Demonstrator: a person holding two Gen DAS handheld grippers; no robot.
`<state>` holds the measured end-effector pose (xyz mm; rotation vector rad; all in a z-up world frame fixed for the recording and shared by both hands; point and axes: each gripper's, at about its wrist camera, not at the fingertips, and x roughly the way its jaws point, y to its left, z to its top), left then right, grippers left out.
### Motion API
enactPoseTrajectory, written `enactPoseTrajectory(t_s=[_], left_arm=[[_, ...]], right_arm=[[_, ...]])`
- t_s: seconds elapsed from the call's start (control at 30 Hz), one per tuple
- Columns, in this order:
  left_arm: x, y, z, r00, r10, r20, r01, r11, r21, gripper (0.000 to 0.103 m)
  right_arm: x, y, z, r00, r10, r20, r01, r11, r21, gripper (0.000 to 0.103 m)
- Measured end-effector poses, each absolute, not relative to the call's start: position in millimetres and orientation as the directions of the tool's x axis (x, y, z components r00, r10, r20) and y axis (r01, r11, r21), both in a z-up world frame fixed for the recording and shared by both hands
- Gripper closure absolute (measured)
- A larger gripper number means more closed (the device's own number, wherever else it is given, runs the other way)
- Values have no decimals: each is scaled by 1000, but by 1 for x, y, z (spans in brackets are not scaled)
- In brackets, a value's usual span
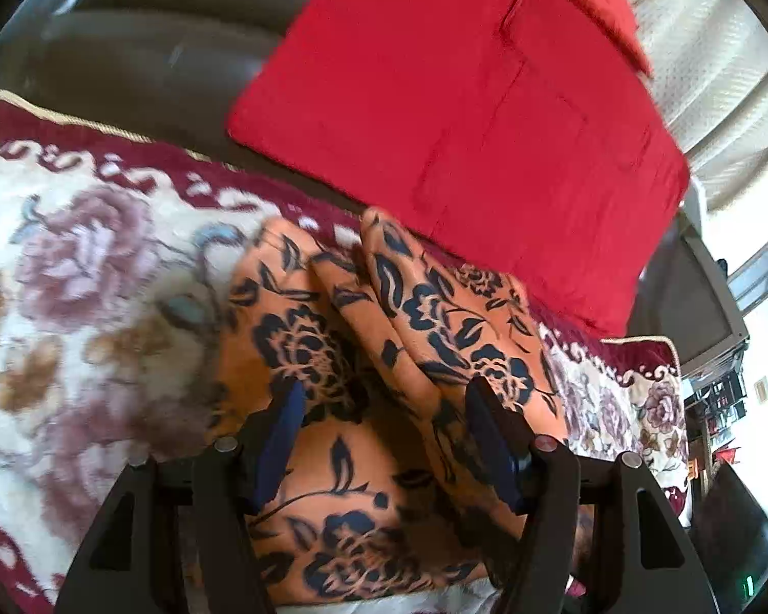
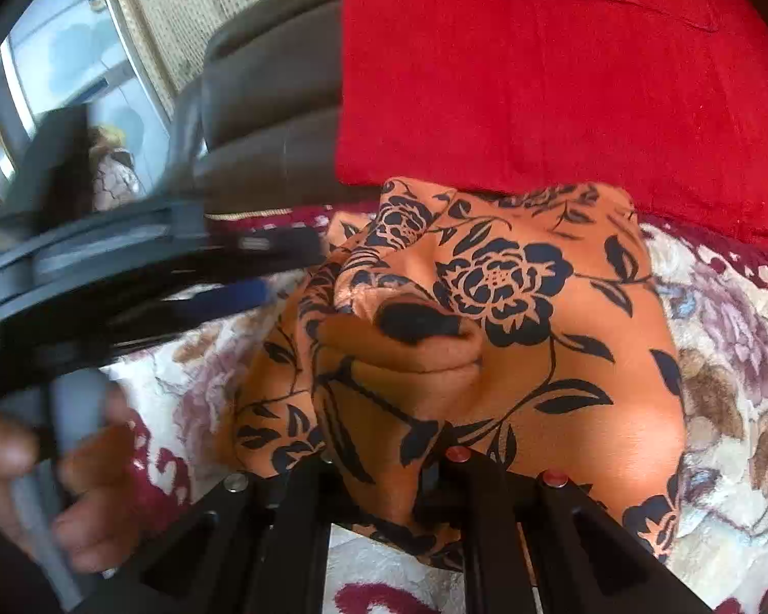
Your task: Fold small clothes
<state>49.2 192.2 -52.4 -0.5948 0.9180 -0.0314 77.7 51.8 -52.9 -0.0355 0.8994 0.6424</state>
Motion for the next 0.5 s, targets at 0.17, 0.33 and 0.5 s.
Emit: enactPoseTrajectory(t_s=[0.17,0.33,0.5], left_arm=[[82,174,-61,571,-243,-784,-222,874,-432,37],[109,175,-67,541,-266,-798,-165,897,-410,83],[93,189,-21,664,-299,-685,-24,908,-419,87]], right_arm=[[72,42,-62,441,518,-733,-545,803,240,93],[69,28,-61,446,522,-727,-539,805,248,93],[59,41,-34,497,551,-670,-575,788,221,93]])
